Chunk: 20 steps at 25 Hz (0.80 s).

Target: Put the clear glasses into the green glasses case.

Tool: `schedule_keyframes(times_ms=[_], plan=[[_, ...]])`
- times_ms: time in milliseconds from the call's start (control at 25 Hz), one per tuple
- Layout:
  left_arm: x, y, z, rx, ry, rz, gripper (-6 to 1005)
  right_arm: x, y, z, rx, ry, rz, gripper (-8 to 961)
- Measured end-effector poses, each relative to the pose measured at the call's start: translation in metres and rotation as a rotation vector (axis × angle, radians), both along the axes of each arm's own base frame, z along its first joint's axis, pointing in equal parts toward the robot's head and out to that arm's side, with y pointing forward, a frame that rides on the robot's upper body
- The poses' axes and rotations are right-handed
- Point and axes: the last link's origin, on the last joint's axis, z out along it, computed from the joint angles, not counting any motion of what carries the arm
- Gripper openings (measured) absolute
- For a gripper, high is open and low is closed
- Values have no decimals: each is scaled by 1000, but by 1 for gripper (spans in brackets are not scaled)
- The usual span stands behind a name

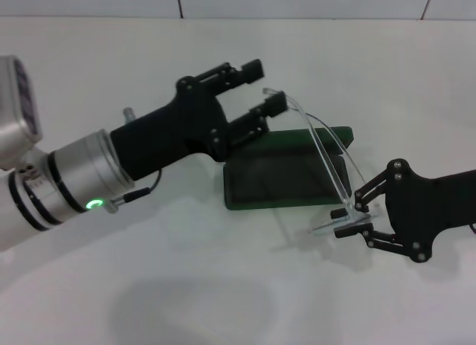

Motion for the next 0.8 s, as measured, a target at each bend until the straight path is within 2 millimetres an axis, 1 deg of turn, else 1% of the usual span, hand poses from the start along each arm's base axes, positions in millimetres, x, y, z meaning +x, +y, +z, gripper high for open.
schedule_keyframes(times_ms=[120,280,440,600,800], plan=[[3,-1,-3,-19,7,-17,573,1,-2,-3,15,25,35,120],[8,-2,-3,-39,2,-42,573,1,-2,-4,18,39,41,120],[12,-6,-8,-65,16,-77,573,0,-2,-4,31,52,62,120],[5,-3,1,-6,-20,-27,573,2,-2,-3,41,54,62,119],[-13,5,17,112,-36,69,573,5,0,-2,62,51,47,119]])
